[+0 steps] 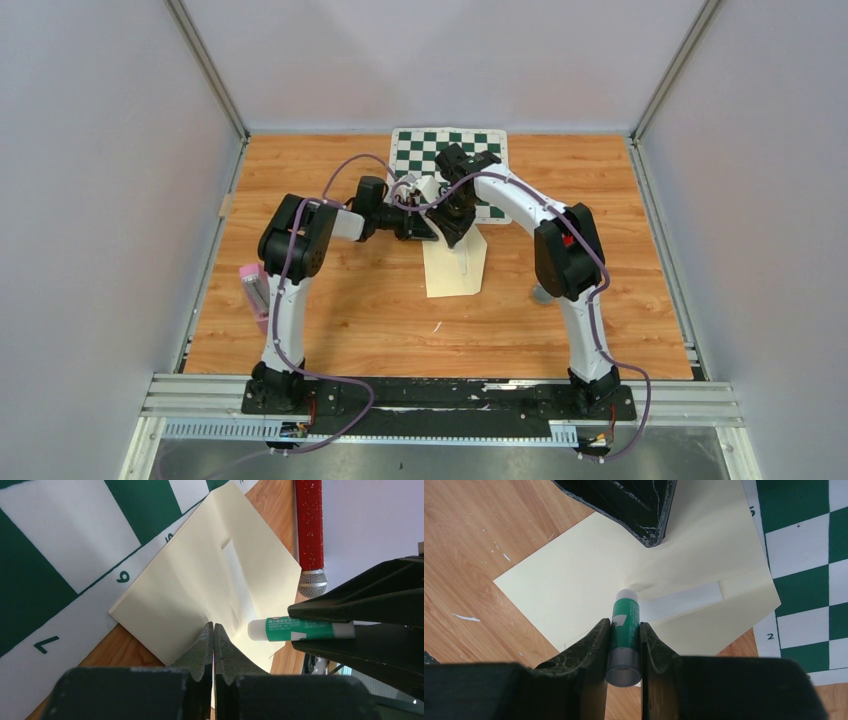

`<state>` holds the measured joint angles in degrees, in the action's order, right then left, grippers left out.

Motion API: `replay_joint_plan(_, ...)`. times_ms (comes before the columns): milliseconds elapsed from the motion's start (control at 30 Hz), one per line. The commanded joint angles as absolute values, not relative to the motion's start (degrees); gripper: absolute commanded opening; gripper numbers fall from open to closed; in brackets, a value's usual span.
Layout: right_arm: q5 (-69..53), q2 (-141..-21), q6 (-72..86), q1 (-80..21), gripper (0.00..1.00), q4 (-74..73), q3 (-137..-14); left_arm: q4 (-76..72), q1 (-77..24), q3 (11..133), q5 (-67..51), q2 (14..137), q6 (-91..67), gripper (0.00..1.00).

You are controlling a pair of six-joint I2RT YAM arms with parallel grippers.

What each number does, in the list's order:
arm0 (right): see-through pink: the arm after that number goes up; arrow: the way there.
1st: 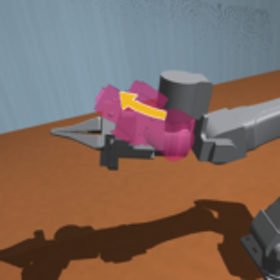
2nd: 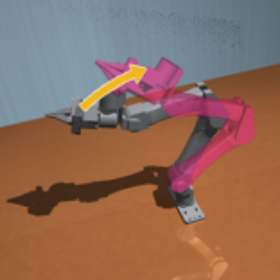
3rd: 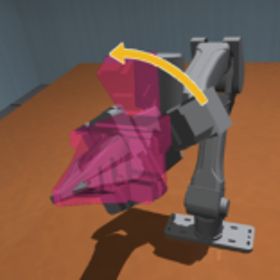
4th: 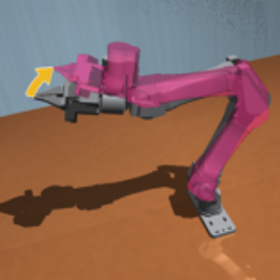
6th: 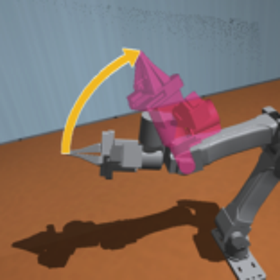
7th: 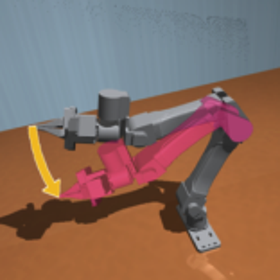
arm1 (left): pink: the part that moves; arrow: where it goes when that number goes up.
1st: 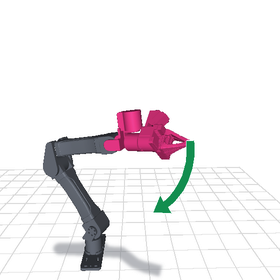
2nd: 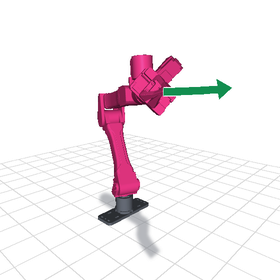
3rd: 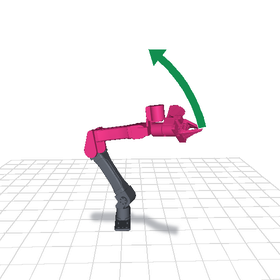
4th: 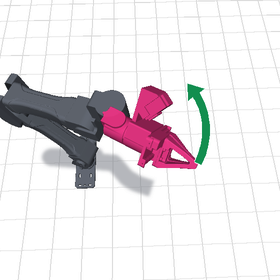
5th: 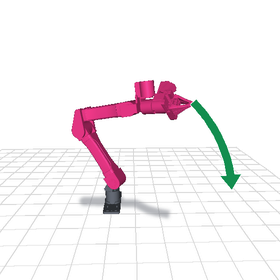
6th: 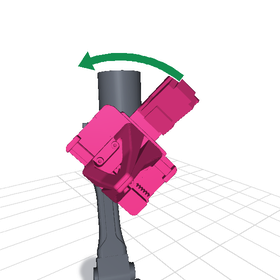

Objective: Place the letter into the envelope and seal it

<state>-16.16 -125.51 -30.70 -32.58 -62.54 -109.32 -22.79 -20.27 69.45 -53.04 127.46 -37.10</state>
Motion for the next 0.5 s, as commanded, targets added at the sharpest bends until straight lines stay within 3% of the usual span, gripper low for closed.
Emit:
replay_joint_plan(0,-15.3,-125.73,-30.34,-33.04,0.0,-60.2,-108.99,-20.91,-20.21,71.94,-52.6,128.21,-35.94,0.0)
replay_joint_plan(467,-12.74,-126.73,-33.18,-34.4,0.0,-59.72,-108.14,-18.75,-20.13,73.07,-52.18,129.1,-35.67,0.0)
